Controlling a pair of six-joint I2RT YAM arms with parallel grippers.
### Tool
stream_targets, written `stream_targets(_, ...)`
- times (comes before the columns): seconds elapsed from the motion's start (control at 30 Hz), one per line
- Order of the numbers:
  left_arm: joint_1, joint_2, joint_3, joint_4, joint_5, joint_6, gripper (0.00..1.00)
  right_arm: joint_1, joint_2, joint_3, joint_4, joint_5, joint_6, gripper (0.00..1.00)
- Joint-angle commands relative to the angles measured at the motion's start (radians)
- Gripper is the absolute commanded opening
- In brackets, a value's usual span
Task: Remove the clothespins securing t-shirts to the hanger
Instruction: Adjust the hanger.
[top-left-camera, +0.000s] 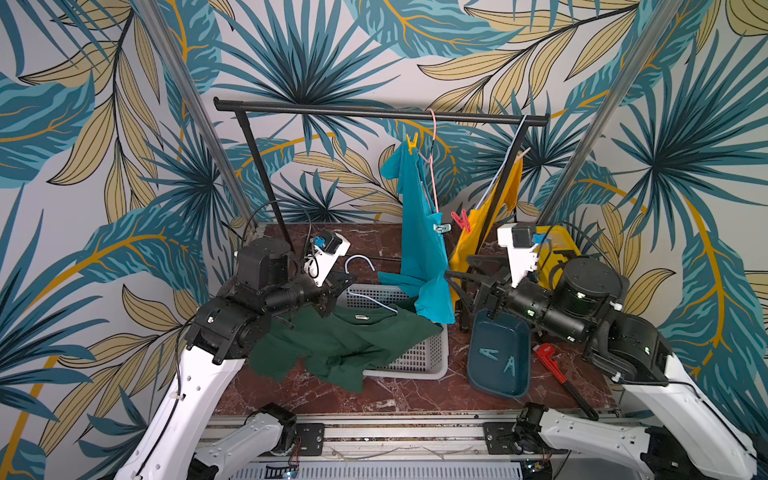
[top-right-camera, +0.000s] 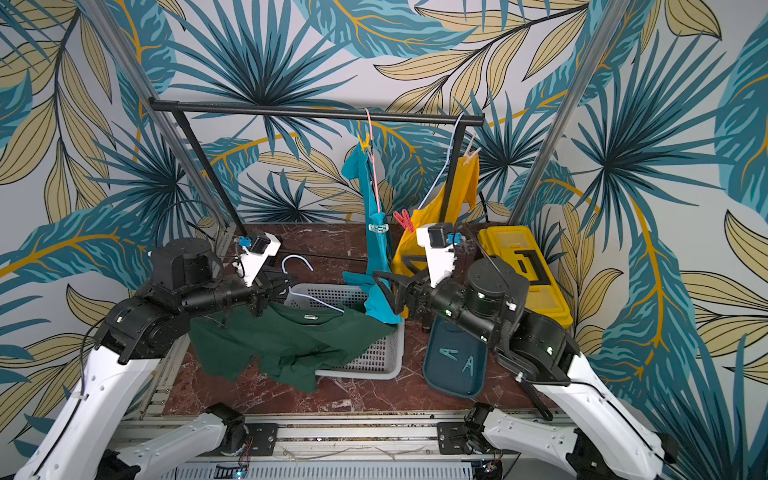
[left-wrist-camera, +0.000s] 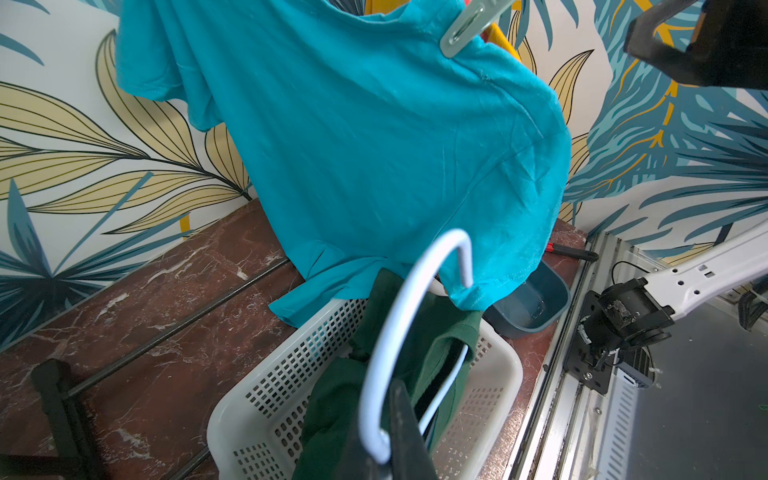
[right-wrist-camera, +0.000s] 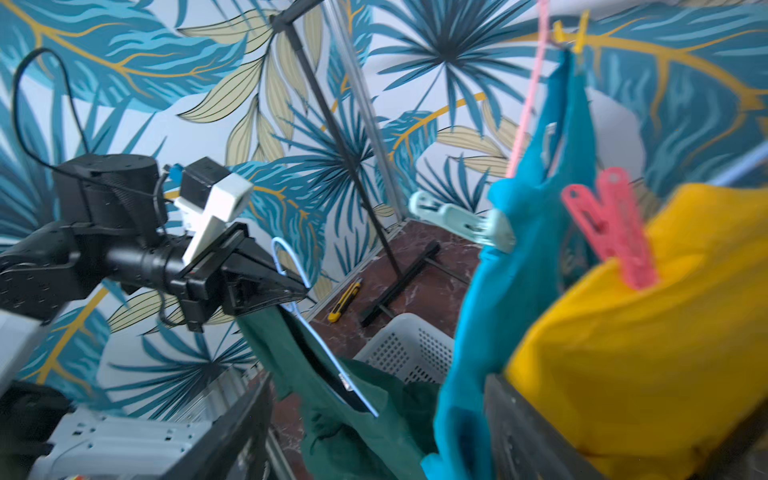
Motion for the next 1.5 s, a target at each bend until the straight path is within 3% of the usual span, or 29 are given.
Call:
stream_targets(0.0,0.006,-0.003,0.037,0.043,0.024,-0.006,0.00,0.021,0.085,-0.010,0.090,-0.247,0.003,0.80)
stream_targets(0.23,0.005,-0.009,0.047,0.043,0.015,0.005,0.00,0.092,0.223,-0.009,0.122,-0.311,-0.068,0.79)
stream_targets(0.6,0.006,0.006,0.065,0.042,0.079,-0.004,0.00,0.100,0.316,-0.042,0.126,-0.110,-0.200,0.79)
stream_targets(0.87,0.005,0.017,0.094,0.043,0.118,-0.016,0.00,0.100,0.404,0.018,0.148,-0.152,-0.287,0.73)
stream_targets(1.27,0.004,0.057,0.099,0.045,0.202,-0.025,0.00,0.100,0.468,0.054,0.220,-0.281,-0.375,0.33)
stream_targets(1.33,0.004,0.060,0.106,0.045,0.184,-0.017,0.00,0.101,0.472,0.051,0.216,-0.275,-0.395,0.20)
stream_targets(1.47,0.004,0.076,0.125,0.045,0.170,-0.022,0.00,0.101,0.479,0.040,0.214,-0.289,-0.411,0.03)
